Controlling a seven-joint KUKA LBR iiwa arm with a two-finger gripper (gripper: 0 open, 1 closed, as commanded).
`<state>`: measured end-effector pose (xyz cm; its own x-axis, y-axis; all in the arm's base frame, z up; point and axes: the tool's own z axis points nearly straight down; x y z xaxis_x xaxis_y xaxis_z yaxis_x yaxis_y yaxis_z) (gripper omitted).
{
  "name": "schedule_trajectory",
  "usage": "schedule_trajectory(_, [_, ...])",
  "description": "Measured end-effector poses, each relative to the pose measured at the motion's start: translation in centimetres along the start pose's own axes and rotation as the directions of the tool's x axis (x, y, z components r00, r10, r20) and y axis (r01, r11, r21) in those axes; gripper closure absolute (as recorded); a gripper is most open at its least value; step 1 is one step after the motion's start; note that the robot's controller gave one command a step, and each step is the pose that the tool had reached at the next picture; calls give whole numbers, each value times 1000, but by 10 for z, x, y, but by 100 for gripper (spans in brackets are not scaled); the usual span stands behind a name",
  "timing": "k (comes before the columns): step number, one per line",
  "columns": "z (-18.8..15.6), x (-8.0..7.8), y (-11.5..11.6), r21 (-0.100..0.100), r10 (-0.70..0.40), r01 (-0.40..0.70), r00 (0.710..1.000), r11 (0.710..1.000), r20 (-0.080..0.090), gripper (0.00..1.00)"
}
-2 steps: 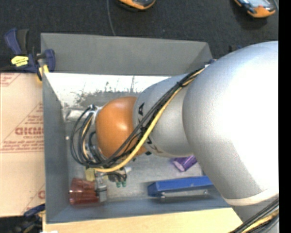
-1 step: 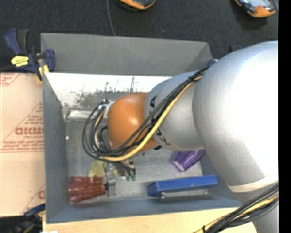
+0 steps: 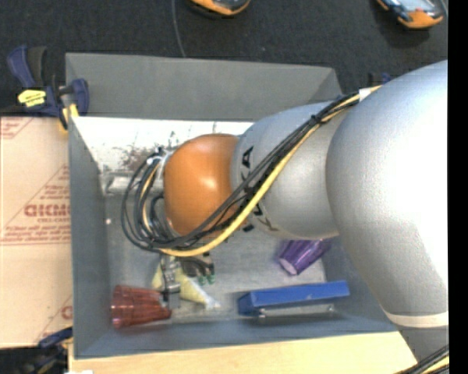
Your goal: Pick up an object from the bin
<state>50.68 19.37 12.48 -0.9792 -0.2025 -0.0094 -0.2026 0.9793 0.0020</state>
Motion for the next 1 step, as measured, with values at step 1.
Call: schedule_trajectory(1, [26,26,-31,-1,3,-3,1000,1000,6,0])
